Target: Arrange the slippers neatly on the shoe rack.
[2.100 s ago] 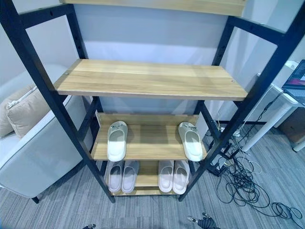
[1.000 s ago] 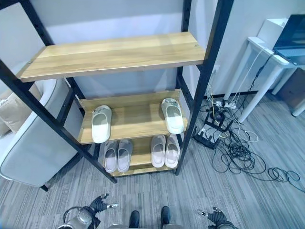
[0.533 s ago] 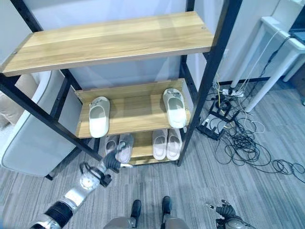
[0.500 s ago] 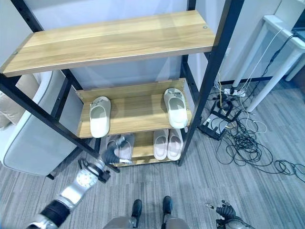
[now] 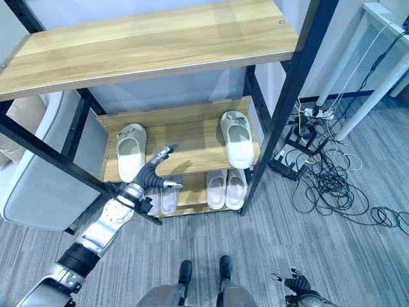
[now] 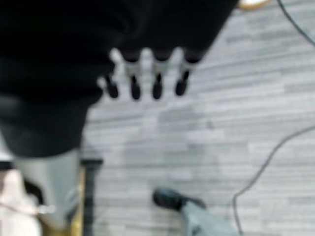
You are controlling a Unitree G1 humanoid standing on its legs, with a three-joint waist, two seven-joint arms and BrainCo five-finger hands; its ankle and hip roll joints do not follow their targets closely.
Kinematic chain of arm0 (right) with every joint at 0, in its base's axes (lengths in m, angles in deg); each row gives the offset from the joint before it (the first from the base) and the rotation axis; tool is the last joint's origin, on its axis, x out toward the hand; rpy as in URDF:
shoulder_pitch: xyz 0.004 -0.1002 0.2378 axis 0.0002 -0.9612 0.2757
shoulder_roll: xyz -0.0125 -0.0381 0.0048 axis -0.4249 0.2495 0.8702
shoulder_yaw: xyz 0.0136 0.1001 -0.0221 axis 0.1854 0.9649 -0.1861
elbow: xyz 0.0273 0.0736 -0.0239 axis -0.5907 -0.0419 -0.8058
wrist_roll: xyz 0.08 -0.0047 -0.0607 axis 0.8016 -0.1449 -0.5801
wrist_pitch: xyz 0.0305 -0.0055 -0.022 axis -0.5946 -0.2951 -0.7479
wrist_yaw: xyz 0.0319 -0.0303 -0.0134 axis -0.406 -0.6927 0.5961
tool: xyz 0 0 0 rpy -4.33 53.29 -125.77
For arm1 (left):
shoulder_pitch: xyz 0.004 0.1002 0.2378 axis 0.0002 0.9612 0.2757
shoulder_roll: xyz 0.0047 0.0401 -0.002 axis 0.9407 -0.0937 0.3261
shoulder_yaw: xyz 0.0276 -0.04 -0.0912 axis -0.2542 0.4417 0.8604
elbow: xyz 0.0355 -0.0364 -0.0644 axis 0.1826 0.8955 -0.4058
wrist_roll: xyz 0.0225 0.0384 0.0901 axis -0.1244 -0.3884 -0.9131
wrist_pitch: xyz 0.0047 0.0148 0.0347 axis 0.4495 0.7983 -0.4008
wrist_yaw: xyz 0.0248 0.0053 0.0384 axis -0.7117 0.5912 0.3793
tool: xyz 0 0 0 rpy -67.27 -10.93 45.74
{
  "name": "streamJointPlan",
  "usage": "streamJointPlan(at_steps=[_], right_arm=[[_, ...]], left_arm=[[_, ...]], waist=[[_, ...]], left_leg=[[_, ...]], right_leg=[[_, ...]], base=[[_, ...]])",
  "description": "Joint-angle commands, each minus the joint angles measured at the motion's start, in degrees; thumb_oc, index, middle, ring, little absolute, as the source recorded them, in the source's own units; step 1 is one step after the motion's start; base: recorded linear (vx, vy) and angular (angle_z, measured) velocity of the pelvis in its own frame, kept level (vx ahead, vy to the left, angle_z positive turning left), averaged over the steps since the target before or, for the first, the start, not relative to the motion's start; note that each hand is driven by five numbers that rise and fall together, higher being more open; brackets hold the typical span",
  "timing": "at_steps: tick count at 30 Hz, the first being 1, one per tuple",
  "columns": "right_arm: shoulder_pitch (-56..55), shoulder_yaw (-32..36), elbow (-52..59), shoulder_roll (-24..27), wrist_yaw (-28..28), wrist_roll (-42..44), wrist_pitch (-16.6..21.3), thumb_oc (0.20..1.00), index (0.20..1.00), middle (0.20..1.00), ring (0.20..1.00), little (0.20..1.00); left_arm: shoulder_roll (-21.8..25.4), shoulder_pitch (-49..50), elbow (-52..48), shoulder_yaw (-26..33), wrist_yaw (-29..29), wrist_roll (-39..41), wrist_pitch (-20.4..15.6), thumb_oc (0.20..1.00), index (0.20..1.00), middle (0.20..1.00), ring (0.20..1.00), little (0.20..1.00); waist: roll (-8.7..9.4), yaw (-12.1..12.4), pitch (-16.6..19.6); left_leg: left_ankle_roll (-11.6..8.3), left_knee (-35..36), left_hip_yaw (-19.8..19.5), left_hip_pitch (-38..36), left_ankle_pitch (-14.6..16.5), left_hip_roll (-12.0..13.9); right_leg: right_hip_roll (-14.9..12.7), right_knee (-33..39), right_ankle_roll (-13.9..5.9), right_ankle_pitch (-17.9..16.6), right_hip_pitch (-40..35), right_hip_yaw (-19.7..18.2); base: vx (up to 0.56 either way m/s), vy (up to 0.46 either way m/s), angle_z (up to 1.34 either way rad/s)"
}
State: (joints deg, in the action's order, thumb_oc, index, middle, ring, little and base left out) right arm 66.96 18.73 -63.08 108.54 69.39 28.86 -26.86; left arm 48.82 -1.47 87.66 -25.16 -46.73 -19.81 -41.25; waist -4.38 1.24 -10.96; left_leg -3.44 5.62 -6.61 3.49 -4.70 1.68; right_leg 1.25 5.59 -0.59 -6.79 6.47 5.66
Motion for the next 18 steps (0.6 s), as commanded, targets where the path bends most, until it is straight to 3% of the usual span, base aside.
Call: streamJointPlan(at_steps=[1,10,18], right_arm=[[-0.1,-2.2,1.0,0.2,-0.8,-2.0,0.9,1.000,1.000,1.000,1.000,1.000],[0.0,-3.5,0.1,-0.6,-1.0,-3.7,0.6,1.000,1.000,1.000,1.000,1.000],[1.7,-4.4,-1.0,-1.0,-1.4,-3.4,0.9,1.000,1.000,1.000,1.000,1.000]], left_arm=[[2.7,-6.5,-0.7,0.1,4.8,-4.7,-1.1,1.000,1.000,1.000,1.000,1.000],[5.1,-12.7,6.6,-0.3,8.9,-8.7,0.6,1.000,1.000,1.000,1.000,1.000],[10.8,-20.1,14.3,0.7,14.1,-10.8,2.5,1.000,1.000,1.000,1.000,1.000]], waist=[[1.19,0.5,0.1],[2.50,0.1,0.0],[4.29,0.2,-1.1]], left_leg=[[0.58,-0.6,-1.5,1.8,2.9,1.5],[0.57,-0.6,-1.1,4.4,2.6,1.4],[0.47,-0.6,-0.8,6.8,1.9,1.7]], right_leg=[[-5.0,-3.6,-4.79,7.1,-0.7,-2.3],[-5.0,-3.4,-5.03,6.4,1.6,-2.4],[-4.7,-3.1,-5.30,5.5,3.8,-2.6]], base=[[0.03,0.012,0.00],[0.00,0.008,-0.02],[-0.02,0.011,-0.04]])
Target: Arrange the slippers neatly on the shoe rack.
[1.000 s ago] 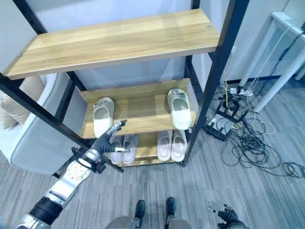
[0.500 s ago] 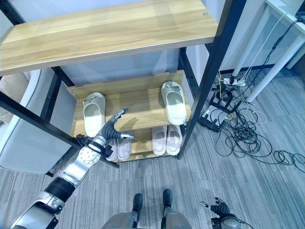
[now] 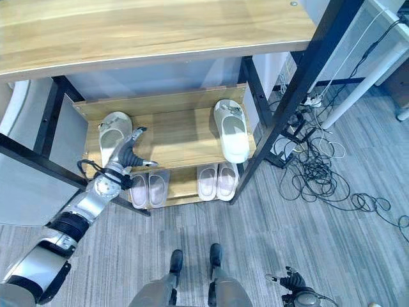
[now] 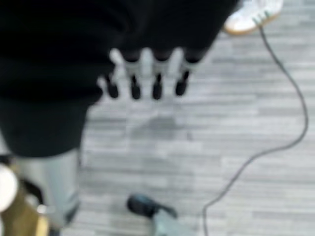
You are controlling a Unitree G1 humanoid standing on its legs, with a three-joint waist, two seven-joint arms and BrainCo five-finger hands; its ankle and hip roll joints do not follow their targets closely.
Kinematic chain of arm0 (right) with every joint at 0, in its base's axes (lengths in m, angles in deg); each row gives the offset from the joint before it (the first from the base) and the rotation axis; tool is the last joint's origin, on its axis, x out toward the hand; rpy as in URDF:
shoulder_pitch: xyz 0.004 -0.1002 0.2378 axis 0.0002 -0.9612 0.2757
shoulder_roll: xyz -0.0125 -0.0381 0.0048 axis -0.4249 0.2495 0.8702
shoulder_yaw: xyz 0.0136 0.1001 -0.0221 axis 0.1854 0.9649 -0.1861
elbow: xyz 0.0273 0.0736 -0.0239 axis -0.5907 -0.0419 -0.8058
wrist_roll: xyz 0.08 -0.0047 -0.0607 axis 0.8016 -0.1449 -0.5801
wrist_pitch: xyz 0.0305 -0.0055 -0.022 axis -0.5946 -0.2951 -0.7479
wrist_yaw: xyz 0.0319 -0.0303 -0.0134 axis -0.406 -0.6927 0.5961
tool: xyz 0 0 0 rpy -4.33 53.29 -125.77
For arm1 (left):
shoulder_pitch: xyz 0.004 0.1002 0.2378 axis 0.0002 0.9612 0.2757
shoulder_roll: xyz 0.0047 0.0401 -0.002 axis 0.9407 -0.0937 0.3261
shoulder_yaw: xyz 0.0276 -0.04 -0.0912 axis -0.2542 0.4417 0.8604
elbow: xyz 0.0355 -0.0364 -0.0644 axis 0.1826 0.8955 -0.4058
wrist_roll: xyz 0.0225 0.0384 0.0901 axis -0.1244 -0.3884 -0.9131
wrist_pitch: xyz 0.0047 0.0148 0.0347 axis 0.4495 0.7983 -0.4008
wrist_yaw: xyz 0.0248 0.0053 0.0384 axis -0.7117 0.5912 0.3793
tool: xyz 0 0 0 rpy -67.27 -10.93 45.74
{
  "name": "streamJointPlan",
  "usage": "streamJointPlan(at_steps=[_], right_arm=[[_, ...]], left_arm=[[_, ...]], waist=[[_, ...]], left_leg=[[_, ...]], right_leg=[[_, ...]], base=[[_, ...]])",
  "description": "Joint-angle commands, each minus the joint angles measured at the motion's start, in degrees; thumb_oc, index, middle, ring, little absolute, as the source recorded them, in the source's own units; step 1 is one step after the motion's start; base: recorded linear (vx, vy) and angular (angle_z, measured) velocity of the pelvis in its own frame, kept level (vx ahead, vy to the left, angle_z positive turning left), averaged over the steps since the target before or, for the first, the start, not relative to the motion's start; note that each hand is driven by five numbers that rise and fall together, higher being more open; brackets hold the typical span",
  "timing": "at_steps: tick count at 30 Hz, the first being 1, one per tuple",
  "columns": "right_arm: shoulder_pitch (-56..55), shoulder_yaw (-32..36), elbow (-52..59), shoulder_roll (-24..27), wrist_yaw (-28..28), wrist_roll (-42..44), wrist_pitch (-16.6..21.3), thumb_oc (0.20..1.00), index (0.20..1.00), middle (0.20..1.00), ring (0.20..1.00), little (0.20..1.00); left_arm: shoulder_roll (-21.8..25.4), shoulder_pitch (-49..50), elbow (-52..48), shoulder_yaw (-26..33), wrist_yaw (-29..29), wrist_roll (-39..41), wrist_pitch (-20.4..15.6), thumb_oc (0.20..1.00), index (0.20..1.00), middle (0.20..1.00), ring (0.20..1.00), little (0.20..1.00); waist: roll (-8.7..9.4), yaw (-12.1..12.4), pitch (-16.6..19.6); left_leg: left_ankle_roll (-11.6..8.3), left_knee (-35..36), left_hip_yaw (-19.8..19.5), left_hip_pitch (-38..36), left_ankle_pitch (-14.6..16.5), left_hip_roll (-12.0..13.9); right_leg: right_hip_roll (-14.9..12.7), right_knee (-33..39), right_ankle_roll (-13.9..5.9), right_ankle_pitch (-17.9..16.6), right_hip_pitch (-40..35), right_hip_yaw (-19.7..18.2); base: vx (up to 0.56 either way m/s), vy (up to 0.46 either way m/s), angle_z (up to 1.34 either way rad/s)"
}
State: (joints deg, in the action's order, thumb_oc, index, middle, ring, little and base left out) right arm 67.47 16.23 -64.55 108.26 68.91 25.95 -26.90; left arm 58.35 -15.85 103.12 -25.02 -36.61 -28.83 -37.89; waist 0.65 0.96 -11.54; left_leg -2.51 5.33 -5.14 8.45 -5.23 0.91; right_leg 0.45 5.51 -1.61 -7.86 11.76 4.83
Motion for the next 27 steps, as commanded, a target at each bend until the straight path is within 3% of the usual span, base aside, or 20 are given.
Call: streamJointPlan(at_steps=[1,11,18,27], right_arm=[[1.1,-2.0,0.3,-0.8,-1.0,-0.4,1.0,1.000,1.000,1.000,1.000,1.000],[0.8,-2.7,1.0,-0.7,-1.2,-0.8,1.4,1.000,1.000,1.000,1.000,1.000],[2.4,-3.7,1.6,0.1,-1.9,-1.7,1.6,1.000,1.000,1.000,1.000,1.000],[2.4,-3.5,1.5,1.2,-2.6,-1.9,2.0,1.000,1.000,1.000,1.000,1.000]], left_arm=[[1.6,-6.1,-2.0,1.5,5.0,-1.7,-0.9,1.000,1.000,1.000,1.000,1.000],[2.9,-5.3,-7.3,3.4,6.3,-2.0,-2.3,1.000,1.000,1.000,1.000,1.000],[4.3,-8.7,-2.1,1.7,7.1,-2.1,-1.1,1.000,1.000,1.000,1.000,1.000],[9.5,-15.2,0.6,0.6,9.6,-3.7,0.7,1.000,1.000,1.000,1.000,1.000]], waist=[[-0.44,0.5,-0.7],[0.11,0.8,-0.9],[0.46,0.7,-1.7],[1.48,0.8,-3.6]], left_leg=[[-0.47,-0.3,-2.2,2.1,2.3,2.5],[-0.35,-0.3,-2.2,2.4,2.4,2.3],[-0.43,-0.3,-2.1,3.4,2.0,2.4],[-0.40,-0.3,-2.6,5.8,1.5,2.2]], right_leg=[[-3.9,-2.9,-4.30,6.5,-1.3,-1.7],[-4.0,-2.9,-4.32,6.3,-1.0,-1.7],[-4.0,-2.9,-4.56,5.9,-0.1,-1.6],[-4.4,-2.8,-5.16,5.0,1.4,-0.8]], base=[[-0.02,0.016,0.04],[0.00,0.000,0.00],[0.00,0.000,0.00],[0.00,0.004,0.00]])
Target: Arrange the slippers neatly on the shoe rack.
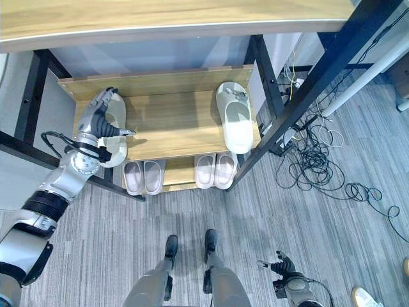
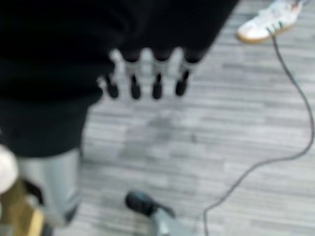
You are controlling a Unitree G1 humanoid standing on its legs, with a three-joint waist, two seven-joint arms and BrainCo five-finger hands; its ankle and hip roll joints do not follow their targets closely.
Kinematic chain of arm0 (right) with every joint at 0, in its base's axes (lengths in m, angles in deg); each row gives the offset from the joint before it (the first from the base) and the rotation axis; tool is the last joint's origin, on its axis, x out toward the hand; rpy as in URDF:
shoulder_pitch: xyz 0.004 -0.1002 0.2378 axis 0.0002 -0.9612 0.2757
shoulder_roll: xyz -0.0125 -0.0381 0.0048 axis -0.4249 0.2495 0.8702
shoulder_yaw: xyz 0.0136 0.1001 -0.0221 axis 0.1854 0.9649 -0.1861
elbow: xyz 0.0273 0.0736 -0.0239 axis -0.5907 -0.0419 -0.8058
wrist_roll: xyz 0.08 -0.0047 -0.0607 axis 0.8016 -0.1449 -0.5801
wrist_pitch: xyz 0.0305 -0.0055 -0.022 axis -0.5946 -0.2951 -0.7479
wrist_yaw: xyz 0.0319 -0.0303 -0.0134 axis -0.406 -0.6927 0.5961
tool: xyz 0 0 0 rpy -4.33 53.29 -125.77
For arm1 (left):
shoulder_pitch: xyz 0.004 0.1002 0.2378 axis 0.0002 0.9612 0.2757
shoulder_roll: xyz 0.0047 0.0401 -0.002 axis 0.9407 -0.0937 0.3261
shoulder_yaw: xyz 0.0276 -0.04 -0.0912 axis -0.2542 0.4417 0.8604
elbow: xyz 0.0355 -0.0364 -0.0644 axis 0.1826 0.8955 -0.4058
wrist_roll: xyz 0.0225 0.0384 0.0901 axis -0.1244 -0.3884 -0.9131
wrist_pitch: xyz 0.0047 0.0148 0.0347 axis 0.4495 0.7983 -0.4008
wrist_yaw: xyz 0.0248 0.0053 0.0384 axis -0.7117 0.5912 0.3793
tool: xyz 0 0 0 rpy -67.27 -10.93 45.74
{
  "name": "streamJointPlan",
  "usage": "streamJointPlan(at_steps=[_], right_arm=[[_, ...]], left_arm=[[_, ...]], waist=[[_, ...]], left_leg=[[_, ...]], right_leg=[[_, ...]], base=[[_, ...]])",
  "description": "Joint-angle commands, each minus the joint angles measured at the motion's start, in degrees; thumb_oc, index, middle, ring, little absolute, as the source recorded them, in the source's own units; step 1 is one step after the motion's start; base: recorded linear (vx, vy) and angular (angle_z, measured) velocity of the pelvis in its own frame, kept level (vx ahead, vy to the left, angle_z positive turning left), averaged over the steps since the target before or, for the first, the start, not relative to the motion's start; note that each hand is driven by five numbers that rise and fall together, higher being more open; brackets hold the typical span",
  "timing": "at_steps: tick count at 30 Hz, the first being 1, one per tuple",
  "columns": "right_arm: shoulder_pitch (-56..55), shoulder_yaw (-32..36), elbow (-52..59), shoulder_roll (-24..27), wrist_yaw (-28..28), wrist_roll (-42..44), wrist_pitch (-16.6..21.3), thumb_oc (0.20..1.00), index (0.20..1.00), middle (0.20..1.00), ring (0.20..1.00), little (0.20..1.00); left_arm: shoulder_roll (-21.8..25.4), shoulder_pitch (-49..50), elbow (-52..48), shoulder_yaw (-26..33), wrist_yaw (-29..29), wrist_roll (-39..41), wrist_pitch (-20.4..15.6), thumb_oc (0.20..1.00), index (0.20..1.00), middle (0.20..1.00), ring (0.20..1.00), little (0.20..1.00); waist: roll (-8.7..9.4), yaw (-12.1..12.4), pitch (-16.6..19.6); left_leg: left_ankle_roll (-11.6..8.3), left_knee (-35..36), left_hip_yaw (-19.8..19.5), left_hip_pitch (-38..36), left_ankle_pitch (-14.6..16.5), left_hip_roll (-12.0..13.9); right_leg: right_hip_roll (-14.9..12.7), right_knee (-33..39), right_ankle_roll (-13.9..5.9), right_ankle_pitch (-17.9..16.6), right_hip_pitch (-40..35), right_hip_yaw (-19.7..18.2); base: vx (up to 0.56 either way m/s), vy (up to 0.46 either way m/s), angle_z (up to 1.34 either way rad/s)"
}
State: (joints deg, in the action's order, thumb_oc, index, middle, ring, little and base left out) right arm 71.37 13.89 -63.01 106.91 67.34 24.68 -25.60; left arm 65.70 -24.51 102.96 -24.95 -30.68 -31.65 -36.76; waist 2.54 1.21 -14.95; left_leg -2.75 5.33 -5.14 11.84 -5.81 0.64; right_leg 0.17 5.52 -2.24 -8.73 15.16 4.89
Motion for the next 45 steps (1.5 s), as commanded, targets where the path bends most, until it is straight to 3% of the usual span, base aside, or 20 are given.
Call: streamJointPlan(at_steps=[1,15,26,33,34,45], right_arm=[[-1.6,-1.1,-0.3,2.5,-1.1,-0.5,0.6,1.000,1.000,1.000,1.000,1.000],[2.2,-3.1,1.2,2.2,0.0,1.3,1.0,1.000,1.000,1.000,1.000,1.000],[-1.1,-2.0,3.1,1.9,-1.1,0.2,1.3,1.000,1.000,1.000,1.000,1.000],[-0.4,-2.4,3.7,1.0,-1.6,1.6,1.5,1.000,1.000,1.000,1.000,1.000],[-0.3,-2.5,3.8,1.1,-1.5,1.8,1.6,1.000,1.000,1.000,1.000,1.000],[-0.3,-3.7,3.1,0.5,-1.5,1.5,0.3,1.000,1.000,1.000,1.000,1.000]], left_arm=[[2.4,-6.9,0.6,0.7,3.8,-0.8,-0.5,1.000,1.000,1.000,1.000,1.000],[4.4,-9.7,1.9,-0.9,4.1,-3.5,1.4,1.000,1.000,1.000,1.000,1.000],[5.3,-9.7,3.5,0.5,5.0,-5.4,4.0,1.000,1.000,1.000,1.000,1.000],[4.2,-11.5,5.8,-0.4,5.6,-5.3,5.2,1.000,1.000,1.000,1.000,1.000],[3.8,-12.0,7.0,-0.9,5.4,-4.9,5.1,0.200,0.200,0.200,0.200,0.200],[-3.5,-15.4,12.3,-0.7,4.2,2.7,5.0,0.200,0.200,0.200,0.200,0.200]], waist=[[-0.38,0.6,-0.3],[-0.01,1.9,-1.0],[1.11,1.8,-1.1],[0.80,1.5,-2.1],[0.83,1.4,-2.2],[0.20,0.9,-2.6]], left_leg=[[-0.15,-0.3,-2.7,2.5,2.0,2.5],[0.10,-0.3,-3.6,4.1,1.9,1.6],[0.12,-0.3,-4.1,5.4,2.0,1.3],[0.22,-0.3,-4.0,6.4,1.7,1.0],[0.26,-0.3,-3.9,6.5,1.7,1.0],[0.55,-0.3,-3.3,6.3,1.7,0.5]], right_leg=[[-4.2,-2.9,-4.55,5.9,-1.9,-0.8],[-4.8,-2.4,-5.11,5.3,-1.2,0.4],[-5.0,-2.2,-5.28,5.1,-0.6,1.1],[-5.3,-2.3,-5.32,4.6,0.6,1.1],[-5.3,-2.3,-5.33,4.5,0.7,1.0],[-5.5,-2.6,-5.10,4.7,1.1,0.4]], base=[[0.00,0.000,0.00],[0.01,0.025,0.02],[0.00,0.011,0.06],[0.00,0.000,0.00],[0.00,0.000,0.00],[0.00,0.002,0.00]])
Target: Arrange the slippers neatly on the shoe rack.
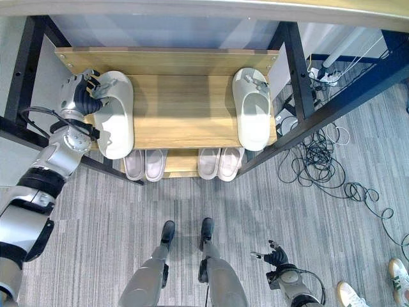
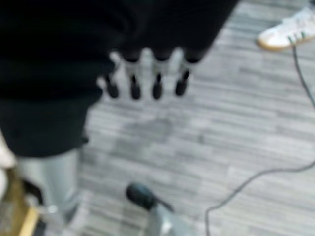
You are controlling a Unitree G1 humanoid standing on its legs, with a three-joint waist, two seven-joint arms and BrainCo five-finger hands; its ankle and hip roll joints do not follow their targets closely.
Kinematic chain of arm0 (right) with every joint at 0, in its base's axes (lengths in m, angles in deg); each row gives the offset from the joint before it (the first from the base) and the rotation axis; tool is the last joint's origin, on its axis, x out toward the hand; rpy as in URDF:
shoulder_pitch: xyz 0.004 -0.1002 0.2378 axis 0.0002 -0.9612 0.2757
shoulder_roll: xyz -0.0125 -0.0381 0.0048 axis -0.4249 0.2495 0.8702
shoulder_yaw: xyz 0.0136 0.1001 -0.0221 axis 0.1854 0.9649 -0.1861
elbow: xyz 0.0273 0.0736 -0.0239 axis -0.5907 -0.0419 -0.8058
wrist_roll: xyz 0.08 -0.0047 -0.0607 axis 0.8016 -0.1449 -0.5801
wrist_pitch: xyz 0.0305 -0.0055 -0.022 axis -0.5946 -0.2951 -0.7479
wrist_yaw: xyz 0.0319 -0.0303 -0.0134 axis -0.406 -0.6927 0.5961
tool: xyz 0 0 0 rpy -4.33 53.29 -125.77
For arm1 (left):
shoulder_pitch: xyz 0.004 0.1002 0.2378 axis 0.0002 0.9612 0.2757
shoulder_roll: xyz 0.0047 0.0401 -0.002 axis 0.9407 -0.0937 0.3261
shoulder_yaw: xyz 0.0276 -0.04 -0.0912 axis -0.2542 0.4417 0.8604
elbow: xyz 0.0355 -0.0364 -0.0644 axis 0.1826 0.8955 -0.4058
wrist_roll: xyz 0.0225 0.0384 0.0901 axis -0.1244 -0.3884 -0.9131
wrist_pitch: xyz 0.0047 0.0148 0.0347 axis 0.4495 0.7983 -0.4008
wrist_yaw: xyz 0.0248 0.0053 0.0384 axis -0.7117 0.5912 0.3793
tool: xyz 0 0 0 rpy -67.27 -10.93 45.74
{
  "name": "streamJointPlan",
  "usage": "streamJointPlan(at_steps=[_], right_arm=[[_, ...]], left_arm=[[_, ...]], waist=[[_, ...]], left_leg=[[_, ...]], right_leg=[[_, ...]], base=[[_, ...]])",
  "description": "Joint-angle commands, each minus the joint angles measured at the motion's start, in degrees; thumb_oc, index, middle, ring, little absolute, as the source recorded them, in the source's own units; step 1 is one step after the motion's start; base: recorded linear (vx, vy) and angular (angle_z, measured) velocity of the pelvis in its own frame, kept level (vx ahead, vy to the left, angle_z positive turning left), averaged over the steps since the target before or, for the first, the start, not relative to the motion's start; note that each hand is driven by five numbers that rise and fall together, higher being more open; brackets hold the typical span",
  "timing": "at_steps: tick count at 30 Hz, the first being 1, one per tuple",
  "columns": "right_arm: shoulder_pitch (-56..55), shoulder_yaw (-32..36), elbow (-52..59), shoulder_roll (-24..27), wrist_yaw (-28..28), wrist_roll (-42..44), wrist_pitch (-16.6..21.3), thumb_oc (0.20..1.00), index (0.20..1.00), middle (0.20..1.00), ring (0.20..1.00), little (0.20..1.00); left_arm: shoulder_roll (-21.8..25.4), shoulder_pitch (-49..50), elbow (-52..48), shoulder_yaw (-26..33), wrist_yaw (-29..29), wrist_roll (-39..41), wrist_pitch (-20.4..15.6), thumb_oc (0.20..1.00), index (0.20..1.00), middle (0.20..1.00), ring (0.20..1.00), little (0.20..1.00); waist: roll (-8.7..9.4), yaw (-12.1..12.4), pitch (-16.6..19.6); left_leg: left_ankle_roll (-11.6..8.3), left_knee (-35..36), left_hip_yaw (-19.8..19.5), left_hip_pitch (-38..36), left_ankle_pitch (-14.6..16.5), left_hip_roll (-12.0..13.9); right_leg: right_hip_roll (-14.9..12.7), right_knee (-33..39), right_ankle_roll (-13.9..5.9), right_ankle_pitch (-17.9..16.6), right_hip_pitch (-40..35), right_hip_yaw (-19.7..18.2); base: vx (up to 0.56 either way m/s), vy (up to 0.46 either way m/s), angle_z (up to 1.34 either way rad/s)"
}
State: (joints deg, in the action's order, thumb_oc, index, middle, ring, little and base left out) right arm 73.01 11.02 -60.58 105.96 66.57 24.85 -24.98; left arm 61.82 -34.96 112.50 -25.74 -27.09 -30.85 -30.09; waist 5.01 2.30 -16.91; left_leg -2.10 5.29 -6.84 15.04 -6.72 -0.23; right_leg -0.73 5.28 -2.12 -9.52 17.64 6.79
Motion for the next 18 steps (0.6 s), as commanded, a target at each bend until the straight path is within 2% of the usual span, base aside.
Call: streamJointPlan(at_steps=[1,6,12,13,15,18], right_arm=[[-1.5,-1.0,0.6,1.6,-0.7,1.2,-0.4,1.000,1.000,1.000,1.000,1.000],[-0.5,-1.7,0.4,1.6,-0.8,0.9,-0.7,1.000,1.000,1.000,1.000,1.000],[0.9,-2.6,0.4,1.7,-1.1,0.3,-1.2,1.000,1.000,1.000,1.000,1.000],[2.2,-3.1,0.3,2.3,-1.1,0.5,-1.5,1.000,1.000,1.000,1.000,1.000],[3.0,-4.2,-0.1,2.4,-1.6,-0.2,-1.7,1.000,1.000,1.000,1.000,1.000],[3.4,-4.7,-0.7,2.8,-1.6,-0.1,-1.9,1.000,1.000,1.000,1.000,1.000]], left_arm=[[-0.5,-5.5,2.7,-0.2,0.5,2.5,-1.7,0.200,0.200,0.200,0.200,0.200],[-3.0,-6.2,1.7,-1.2,0.6,2.5,-1.9,0.200,0.200,0.200,0.200,0.200],[-8.1,-7.7,-0.9,-2.3,0.5,2.7,-1.9,0.200,0.200,0.200,0.200,0.200],[-10.6,-11.7,2.0,-4.5,1.3,1.3,-0.5,0.200,0.200,0.200,0.200,0.200],[-14.0,-13.3,2.9,-5.6,1.3,0.7,0.0,0.200,0.200,0.200,0.200,0.200],[-16.8,-16.6,5.0,-6.8,1.6,1.0,0.4,0.200,0.200,0.200,0.200,0.200]], waist=[[-2.41,-0.2,-0.8],[-2.80,-0.3,-1.2],[-3.44,-0.3,-1.5],[-3.63,-0.7,-1.5],[-3.79,-0.8,-1.8],[-3.74,-1.1,-1.6]], left_leg=[[-0.14,-0.3,-1.4,3.1,2.5,1.4],[-0.28,-0.3,-1.2,2.9,2.4,1.3],[-0.42,-0.4,-0.9,2.7,2.3,1.4],[-0.43,-0.4,-1.0,2.7,2.1,1.5],[-0.51,-0.4,-0.8,2.6,2.1,1.6],[-0.59,-0.3,-0.6,2.6,2.0,1.8]], right_leg=[[-4.6,-2.5,-5.20,5.5,-1.3,-1.5],[-4.7,-2.8,-5.14,5.6,-1.3,-1.7],[-4.6,-3.1,-4.96,5.8,-1.2,-2.1],[-4.5,-3.3,-4.86,5.8,-1.0,-2.3],[-4.4,-3.3,-4.79,6.0,-1.0,-2.4],[-4.2,-3.1,-4.75,5.9,-0.8,-2.6]], base=[[0.00,0.000,0.00],[0.00,-0.008,0.00],[0.00,-0.037,0.00],[-0.01,-0.039,-0.02],[0.00,-0.055,-0.02],[0.00,-0.038,-0.04]])
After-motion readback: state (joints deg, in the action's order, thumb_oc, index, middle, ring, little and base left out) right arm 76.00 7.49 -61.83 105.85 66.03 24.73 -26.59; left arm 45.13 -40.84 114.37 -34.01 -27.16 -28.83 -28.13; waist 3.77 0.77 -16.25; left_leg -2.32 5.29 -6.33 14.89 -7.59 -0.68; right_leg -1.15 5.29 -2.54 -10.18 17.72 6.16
